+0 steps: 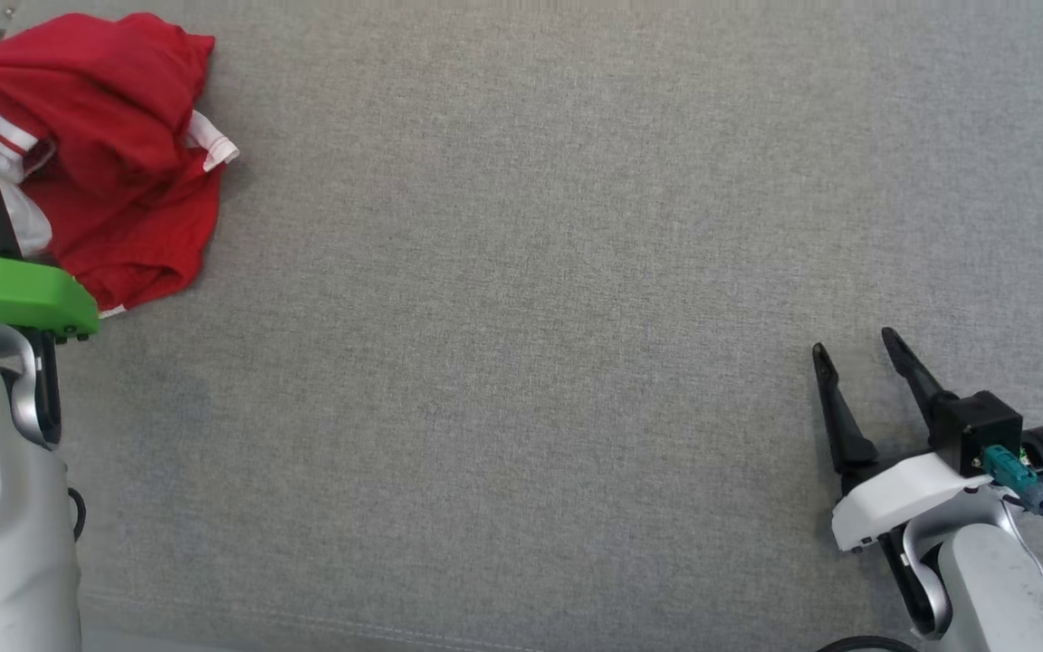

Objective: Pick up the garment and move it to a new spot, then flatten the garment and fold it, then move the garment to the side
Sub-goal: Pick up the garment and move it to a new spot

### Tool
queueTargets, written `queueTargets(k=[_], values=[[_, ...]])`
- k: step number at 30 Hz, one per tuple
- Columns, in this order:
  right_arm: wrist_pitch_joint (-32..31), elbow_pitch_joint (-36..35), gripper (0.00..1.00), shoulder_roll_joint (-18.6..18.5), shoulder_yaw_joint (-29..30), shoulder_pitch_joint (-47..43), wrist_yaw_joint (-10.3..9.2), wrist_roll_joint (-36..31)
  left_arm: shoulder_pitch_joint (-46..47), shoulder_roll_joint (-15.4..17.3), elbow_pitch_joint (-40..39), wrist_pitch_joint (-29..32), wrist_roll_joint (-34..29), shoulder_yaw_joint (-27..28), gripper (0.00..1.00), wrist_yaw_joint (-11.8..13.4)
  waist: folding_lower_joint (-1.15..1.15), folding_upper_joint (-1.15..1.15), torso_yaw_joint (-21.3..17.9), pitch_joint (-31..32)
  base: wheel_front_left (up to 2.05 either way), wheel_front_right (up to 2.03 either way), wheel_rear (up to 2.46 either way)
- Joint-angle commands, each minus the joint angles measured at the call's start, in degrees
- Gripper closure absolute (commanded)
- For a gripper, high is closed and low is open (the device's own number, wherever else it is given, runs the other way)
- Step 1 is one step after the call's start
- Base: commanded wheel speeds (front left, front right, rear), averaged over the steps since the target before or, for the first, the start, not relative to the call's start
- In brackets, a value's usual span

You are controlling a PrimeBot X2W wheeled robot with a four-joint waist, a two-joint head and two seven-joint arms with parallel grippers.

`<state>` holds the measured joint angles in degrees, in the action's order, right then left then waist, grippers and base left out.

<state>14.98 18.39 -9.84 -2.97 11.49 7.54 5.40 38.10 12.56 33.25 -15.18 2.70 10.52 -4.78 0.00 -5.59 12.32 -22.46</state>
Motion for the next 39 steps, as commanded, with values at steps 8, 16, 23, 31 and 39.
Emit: queueTargets(k=[8, 16, 23, 31, 39], values=[[0.1, 1.1, 0.00, 3.0, -0.1, -2.4, -0.10, 0.7, 1.6, 0.9, -11.9, 0.0, -1.4, -5.0, 1.00, -2.1, 0.00, 0.00, -2.8, 7.6, 0.00, 0.00, 0.00], [0.1, 1.1, 0.00, 4.6, 0.7, -3.5, -0.10, 1.2, 3.5, -1.2, -19.4, 0.0, 1.6, -12.5, 1.00, -2.7, 0.00, 0.00, -8.6, 9.7, 0.00, 0.00, 0.00], [0.1, 0.4, 0.00, 5.6, 1.0, -3.4, -0.10, 1.3, 3.0, -4.5, -23.1, 0.0, 6.2, -22.0, 1.00, -2.8, 0.00, 0.00, -16.9, 9.5, 0.00, 0.00, 0.00], [0.1, 0.3, 0.00, 6.2, 2.4, -3.5, -0.10, 1.6, 4.0, -8.3, -24.0, 0.0, 10.6, -29.8, 1.00, -2.8, 0.00, 0.00, -25.3, 7.7, 0.00, 0.00, 0.00], [0.1, 0.2, 0.00, 6.6, 3.3, -3.5, -0.09, 2.2, -0.3, -8.0, -12.8, 0.1, 10.4, -26.5, 1.00, -2.7, 0.00, 0.00, -27.8, 6.6, 0.00, 0.00, 0.00]])
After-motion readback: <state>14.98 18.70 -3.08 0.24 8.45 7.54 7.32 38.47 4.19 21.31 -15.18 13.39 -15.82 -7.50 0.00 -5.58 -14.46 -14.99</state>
